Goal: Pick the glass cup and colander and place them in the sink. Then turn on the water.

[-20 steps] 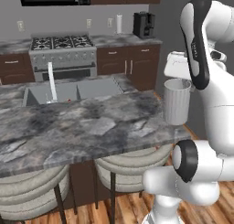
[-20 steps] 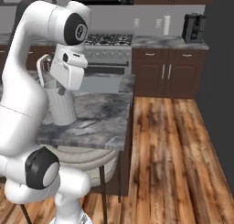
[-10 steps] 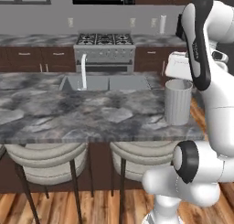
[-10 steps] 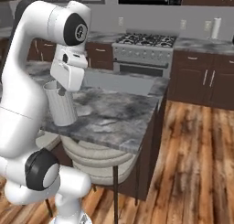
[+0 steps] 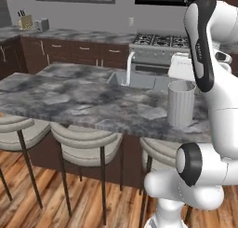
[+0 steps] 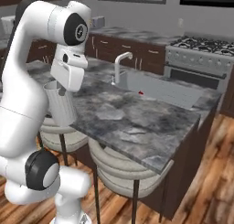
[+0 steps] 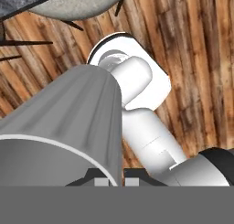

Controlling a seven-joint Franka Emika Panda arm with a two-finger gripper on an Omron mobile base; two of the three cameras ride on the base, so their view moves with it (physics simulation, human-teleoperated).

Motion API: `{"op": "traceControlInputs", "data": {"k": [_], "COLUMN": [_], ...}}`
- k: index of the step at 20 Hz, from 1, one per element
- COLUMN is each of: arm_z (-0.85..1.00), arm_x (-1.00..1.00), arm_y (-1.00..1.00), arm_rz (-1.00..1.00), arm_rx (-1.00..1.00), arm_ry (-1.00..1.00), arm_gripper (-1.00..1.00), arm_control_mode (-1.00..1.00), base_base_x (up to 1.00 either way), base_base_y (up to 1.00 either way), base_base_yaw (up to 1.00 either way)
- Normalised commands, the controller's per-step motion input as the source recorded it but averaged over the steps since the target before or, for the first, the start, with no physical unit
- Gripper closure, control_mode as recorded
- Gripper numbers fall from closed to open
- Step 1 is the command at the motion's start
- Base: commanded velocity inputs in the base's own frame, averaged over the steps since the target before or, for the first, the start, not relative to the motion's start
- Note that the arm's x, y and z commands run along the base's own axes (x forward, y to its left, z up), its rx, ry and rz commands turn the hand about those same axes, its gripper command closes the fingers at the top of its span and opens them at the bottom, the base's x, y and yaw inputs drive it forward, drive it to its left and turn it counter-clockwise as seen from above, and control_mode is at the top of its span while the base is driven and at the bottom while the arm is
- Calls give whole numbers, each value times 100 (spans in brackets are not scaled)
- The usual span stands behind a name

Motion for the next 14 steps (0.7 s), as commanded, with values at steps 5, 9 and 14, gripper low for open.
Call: {"op": "traceControlInputs", "data": {"k": [5,9,14], "arm_z": [0,0,0], "arm_x": [0,0,0], "arm_y": [0,0,0], "arm_rz": [0,0,0], "arm_rx": [0,0,0], "arm_ry": [0,0,0], "arm_gripper": [100,100,100], "arm_control_mode": [100,100,100], "base_base_x": [0,0,-13], "base_base_y": [0,0,-7], "base_base_yaw": [50,50,48]}}
